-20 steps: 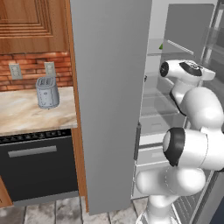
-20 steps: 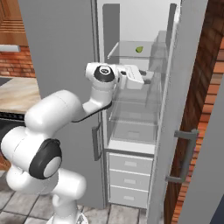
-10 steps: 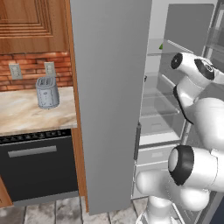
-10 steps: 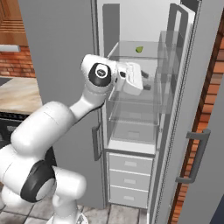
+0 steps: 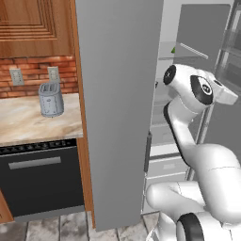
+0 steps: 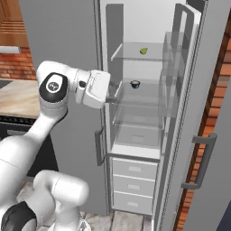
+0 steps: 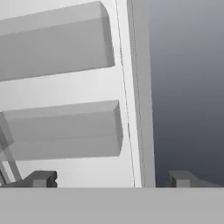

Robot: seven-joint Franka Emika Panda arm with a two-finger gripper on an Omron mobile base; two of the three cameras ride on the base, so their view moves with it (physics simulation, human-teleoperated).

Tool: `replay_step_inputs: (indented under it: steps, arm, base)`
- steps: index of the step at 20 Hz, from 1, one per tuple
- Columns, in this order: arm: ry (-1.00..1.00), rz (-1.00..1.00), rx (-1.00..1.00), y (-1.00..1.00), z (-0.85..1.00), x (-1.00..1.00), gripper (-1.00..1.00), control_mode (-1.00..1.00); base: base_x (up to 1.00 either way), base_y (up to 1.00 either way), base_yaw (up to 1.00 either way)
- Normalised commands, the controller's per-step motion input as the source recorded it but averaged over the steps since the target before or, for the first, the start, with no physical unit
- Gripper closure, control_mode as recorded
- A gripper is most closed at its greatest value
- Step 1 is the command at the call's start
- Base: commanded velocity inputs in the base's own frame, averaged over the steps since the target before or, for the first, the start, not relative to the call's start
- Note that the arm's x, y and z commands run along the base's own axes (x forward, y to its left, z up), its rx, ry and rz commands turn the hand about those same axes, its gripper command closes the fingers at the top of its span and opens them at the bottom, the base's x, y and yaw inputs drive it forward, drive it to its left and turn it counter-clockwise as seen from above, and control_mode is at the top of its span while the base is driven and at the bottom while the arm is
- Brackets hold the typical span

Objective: Take the lemon wedge from the fridge and place it on the plate with fish on the dining counter.

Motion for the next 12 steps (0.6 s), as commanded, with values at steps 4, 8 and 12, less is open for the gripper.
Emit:
replay_step_inputs:
  steps: [4,8,12]
  arm:
    - [0.11,0.09,0.3,0.42,-0.01,-0.99,-1.0,-1.0]
    - [0.16,0.19,0.51,0.13,-0.05,-0.5,-1.0,-1.0]
    - [0.16,0.25,0.6,0.09,-0.04,-0.01,-1.0,-1.0]
  base:
    - [0.0,0.0,0.0]
    - [0.0,0.0,0.0]
    - [0.0,0.0,0.0]
